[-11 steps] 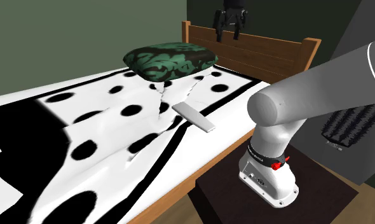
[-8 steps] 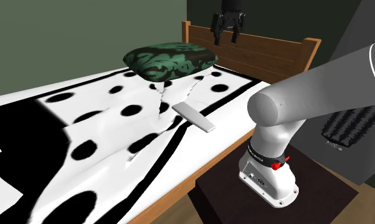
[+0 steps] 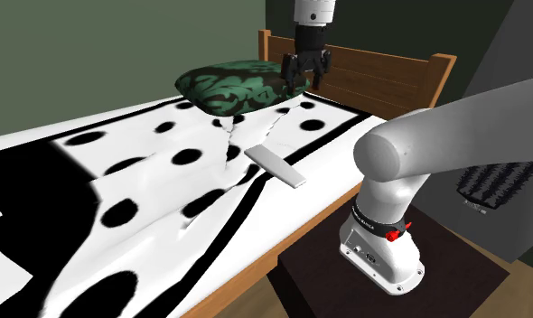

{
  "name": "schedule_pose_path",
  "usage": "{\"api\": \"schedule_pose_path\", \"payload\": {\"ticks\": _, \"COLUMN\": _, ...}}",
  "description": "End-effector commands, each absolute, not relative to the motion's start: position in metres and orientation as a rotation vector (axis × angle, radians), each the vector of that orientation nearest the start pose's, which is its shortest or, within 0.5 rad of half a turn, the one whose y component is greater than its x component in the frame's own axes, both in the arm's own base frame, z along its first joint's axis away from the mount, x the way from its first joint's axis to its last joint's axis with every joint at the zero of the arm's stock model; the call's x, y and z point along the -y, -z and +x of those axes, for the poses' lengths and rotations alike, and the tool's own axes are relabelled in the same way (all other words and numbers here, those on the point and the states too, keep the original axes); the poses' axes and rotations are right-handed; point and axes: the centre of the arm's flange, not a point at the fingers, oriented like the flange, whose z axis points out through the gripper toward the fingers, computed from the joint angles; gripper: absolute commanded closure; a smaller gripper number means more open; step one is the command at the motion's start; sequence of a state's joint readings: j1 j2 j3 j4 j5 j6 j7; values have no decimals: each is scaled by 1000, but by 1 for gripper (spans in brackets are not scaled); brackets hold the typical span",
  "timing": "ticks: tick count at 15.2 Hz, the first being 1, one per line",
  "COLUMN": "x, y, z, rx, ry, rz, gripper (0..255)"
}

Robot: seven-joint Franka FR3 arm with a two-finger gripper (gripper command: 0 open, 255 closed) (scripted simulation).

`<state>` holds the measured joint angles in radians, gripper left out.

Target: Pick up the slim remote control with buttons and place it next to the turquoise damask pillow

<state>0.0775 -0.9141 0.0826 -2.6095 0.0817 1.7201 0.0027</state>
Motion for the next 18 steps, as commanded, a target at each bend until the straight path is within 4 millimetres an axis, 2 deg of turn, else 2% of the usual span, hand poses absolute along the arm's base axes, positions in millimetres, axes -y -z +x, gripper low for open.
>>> {"api": "schedule_pose_path", "payload": {"ticks": 1, "x": -71, "y": -499, "z": 269, "rx": 192, "ry": 32, "rz": -3119, "gripper": 0}}
{"api": "schedule_pose_path", "payload": {"ticks": 13, "x": -178, "y": -393, "z": 219, "rx": 281, "ry": 11, "rz": -3120, "gripper": 0}}
{"api": "schedule_pose_path", "payload": {"ticks": 18, "x": -181, "y": -370, "z": 218, "rx": 283, "ry": 11, "rz": -3120, "gripper": 0}}
